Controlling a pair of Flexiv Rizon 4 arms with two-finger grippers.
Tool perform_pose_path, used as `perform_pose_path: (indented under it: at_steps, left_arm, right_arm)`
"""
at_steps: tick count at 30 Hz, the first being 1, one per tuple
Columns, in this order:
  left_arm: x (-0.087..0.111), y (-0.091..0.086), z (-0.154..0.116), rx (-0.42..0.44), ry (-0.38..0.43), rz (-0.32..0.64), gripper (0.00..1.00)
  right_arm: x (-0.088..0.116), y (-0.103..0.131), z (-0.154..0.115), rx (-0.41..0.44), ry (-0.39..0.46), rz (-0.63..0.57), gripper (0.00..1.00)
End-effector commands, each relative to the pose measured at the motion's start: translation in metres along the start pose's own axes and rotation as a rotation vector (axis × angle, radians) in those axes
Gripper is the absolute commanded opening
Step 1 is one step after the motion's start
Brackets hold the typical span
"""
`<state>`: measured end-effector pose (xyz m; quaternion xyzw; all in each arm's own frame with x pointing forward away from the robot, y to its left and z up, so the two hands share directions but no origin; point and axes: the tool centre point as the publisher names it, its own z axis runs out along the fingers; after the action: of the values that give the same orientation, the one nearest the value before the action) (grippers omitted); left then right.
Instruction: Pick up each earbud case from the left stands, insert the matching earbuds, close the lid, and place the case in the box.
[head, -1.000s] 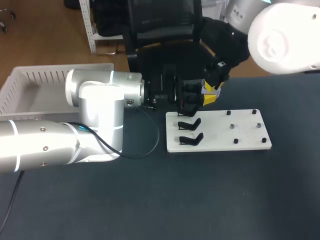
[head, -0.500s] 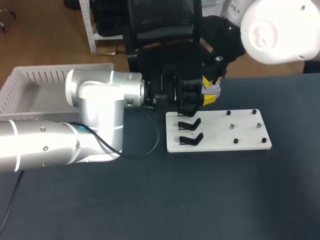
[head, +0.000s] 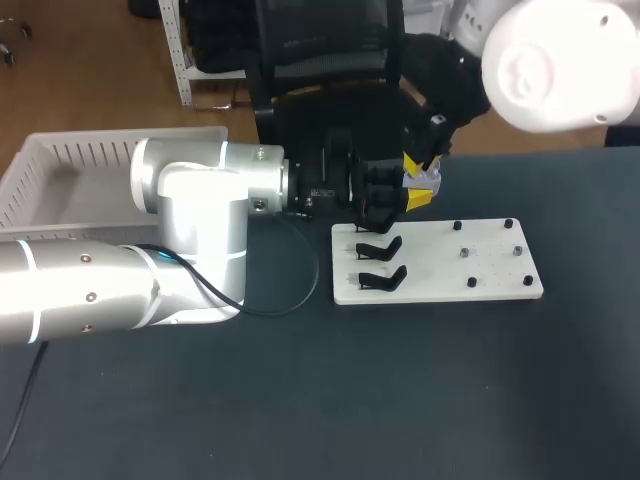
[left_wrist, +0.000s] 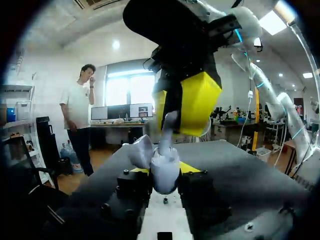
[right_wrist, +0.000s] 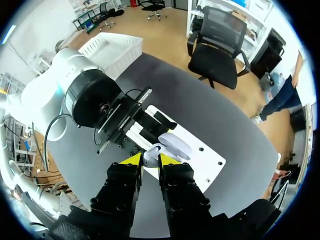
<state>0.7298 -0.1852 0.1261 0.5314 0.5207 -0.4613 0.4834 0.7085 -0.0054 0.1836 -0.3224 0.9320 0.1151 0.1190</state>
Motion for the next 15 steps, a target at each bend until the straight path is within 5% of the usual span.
perform_pose_path:
  at_steps: [1, 15]
  left_arm:
    - [0.0006, -0.0021, -0.0001, -0.008, -0.004, 0.004, 0.00]
    - [0.0006, -0.0021, -0.0001, -0.008, -0.004, 0.004, 0.00]
  right_arm:
    - [0.0016, 0.0006, 0.0018, 0.005, -0.002, 0.001, 0.00]
    - [-0.0015, -0.0002, 0.0049, 0.008, 0.004, -0.003, 0.00]
